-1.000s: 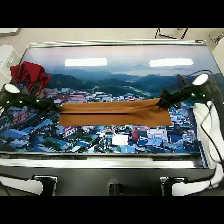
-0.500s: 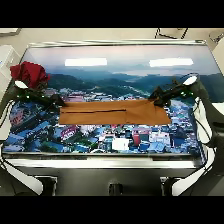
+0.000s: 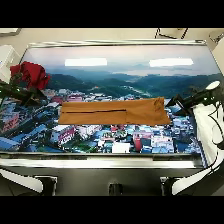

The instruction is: Fold the clothes and pants, and hang the long-sleeved shirts on hangers.

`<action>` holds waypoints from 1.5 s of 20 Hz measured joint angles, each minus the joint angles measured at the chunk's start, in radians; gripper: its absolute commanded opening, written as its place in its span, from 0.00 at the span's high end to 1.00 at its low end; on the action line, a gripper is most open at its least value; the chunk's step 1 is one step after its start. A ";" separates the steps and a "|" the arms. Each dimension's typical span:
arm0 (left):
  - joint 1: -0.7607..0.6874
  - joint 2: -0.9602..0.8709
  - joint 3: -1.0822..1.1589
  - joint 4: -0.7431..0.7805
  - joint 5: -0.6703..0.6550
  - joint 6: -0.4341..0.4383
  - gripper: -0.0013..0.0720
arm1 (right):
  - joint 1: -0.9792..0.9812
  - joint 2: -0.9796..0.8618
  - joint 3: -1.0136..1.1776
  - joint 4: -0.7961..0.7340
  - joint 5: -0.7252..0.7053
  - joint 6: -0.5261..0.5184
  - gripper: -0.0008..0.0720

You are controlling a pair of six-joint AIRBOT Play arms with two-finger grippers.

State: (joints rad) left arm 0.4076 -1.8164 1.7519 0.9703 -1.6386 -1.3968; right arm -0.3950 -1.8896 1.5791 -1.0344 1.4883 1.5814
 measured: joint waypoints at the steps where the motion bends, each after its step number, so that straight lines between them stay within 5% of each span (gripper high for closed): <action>1: -0.005 0.020 0.002 -0.003 -0.009 -0.003 0.01 | -0.001 -0.014 -0.009 0.013 -0.001 -0.010 0.00; 7: -0.085 0.115 0.005 -0.004 -0.027 -0.035 0.01 | 0.045 -0.093 -0.028 0.194 0.042 -0.142 0.02; 8: -0.100 0.126 0.006 -0.003 -0.029 -0.037 0.01 | 0.060 -0.100 -0.029 0.213 0.041 -0.161 0.09; 9: -0.118 0.137 0.006 -0.003 -0.029 -0.043 0.01 | 0.074 -0.105 -0.030 0.221 0.034 -0.176 0.28; 11: -0.154 0.153 0.006 -0.004 -0.031 -0.051 0.01 | 0.105 -0.113 -0.032 0.219 -0.005 -0.197 0.92; 13: -0.197 0.161 0.006 -0.003 -0.030 -0.055 0.02 | 0.135 -0.103 -0.032 0.208 -0.020 -0.199 0.92; 14: -0.224 0.163 0.006 -0.003 -0.026 -0.059 0.17 | 0.149 -0.089 -0.032 0.206 -0.026 -0.195 0.92; 15: -0.252 0.163 0.006 -0.003 -0.016 -0.060 0.55 | 0.163 -0.064 -0.032 0.211 -0.022 -0.183 0.92; 16: -0.286 0.163 0.006 -0.003 0.000 -0.061 0.79 | 0.178 -0.032 -0.032 0.224 -0.017 -0.171 0.92; 19: -0.423 0.146 -0.006 -0.003 0.074 -0.037 0.95 | 0.238 0.089 -0.032 0.230 -0.010 -0.116 0.92; 23: -0.653 0.083 -0.082 -0.004 0.284 -0.037 0.95 | 0.325 0.272 -0.031 0.190 0.004 0.001 0.92; 30: -0.939 -0.108 -0.156 -0.128 0.538 -0.180 0.95 | 0.474 0.513 -0.031 0.090 0.060 0.192 0.92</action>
State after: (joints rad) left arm -0.5312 -1.9247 1.5959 0.8425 -1.1007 -1.5768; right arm 0.0792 -1.3762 1.5478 -0.9440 1.5478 1.7737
